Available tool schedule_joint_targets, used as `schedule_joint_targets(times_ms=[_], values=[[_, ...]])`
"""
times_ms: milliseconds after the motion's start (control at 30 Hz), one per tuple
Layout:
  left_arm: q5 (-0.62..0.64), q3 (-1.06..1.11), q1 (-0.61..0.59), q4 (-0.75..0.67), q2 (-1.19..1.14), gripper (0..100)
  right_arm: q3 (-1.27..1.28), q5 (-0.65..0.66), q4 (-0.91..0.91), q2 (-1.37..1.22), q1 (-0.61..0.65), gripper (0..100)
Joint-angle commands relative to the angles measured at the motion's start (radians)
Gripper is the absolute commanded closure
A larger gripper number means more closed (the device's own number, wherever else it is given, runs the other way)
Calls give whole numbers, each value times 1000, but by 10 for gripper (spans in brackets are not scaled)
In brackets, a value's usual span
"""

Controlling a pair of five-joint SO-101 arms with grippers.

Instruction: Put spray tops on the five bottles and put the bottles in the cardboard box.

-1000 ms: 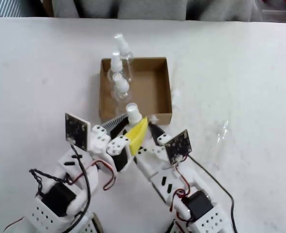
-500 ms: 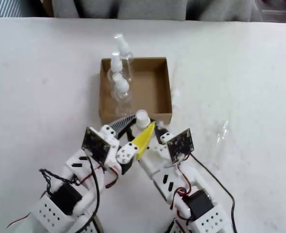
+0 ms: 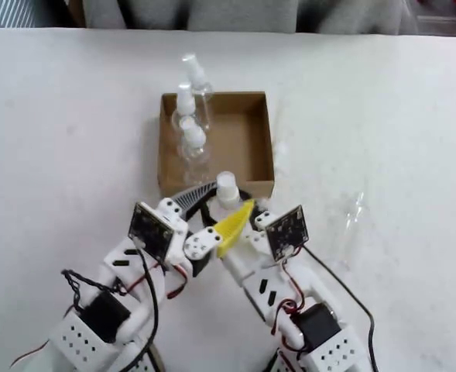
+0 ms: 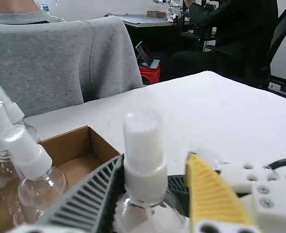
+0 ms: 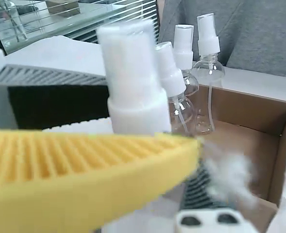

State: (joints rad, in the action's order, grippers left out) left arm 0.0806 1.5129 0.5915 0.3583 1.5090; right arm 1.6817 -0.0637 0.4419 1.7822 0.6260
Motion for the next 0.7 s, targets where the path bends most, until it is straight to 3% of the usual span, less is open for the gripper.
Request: schedule_joint_targets(times_ms=[0,167,400,667], values=[[-8,25,1,69,-4,626,8,0,-25,21,-13,982],[97,-21,-1,86,-4,599,8,0,-25,21,-13,982],[95,-46,-48,94,-4,596,8,0,-25,21,-13,982],[101,-137,-16,388,251,600,8,0,-25,21,-13,982]])
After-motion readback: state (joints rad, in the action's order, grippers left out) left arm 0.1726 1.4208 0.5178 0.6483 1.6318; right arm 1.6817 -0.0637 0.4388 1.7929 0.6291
